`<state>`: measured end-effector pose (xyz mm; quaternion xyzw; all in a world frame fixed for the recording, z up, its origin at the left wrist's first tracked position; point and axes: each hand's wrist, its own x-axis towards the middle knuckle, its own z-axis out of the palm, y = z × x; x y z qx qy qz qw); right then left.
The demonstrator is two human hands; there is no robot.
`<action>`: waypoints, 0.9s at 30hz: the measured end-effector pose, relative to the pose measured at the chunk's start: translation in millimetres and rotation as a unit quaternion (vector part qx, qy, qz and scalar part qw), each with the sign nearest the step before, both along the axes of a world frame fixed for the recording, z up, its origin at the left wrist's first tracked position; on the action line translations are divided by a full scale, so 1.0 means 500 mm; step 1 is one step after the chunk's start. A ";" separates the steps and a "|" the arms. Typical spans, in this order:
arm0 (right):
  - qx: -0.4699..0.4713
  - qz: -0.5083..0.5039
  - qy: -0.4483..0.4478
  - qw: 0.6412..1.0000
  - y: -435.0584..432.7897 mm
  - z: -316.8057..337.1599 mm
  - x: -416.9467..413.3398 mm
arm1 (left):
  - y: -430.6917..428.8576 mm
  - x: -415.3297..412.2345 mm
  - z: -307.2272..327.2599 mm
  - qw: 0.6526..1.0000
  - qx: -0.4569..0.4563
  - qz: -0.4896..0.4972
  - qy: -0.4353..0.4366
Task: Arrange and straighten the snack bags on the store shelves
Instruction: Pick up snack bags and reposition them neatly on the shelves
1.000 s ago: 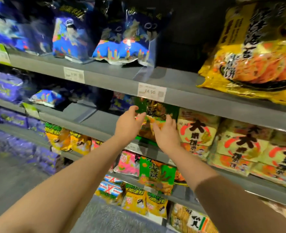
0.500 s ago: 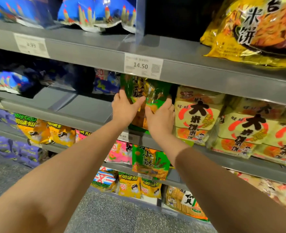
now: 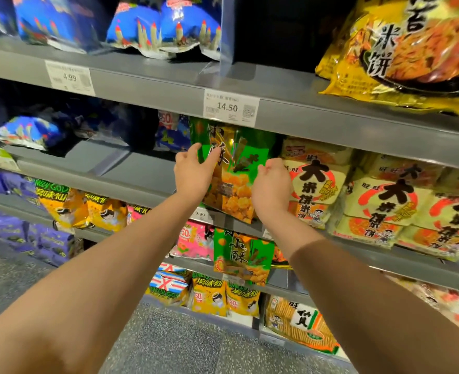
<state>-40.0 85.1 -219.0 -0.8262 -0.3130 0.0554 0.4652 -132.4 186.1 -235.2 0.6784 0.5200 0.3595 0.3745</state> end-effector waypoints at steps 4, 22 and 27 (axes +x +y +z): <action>0.051 0.003 0.000 0.999 -0.029 0.004 -0.043 | -0.037 -0.026 0.011 0.998 0.013 0.053 -0.024; 0.141 0.114 0.074 0.981 -0.213 0.030 -0.205 | -0.301 -0.226 0.056 0.980 0.082 0.183 -0.018; 0.180 0.136 0.043 0.973 -0.248 0.092 -0.197 | -0.339 -0.225 0.115 0.975 0.133 0.181 -0.013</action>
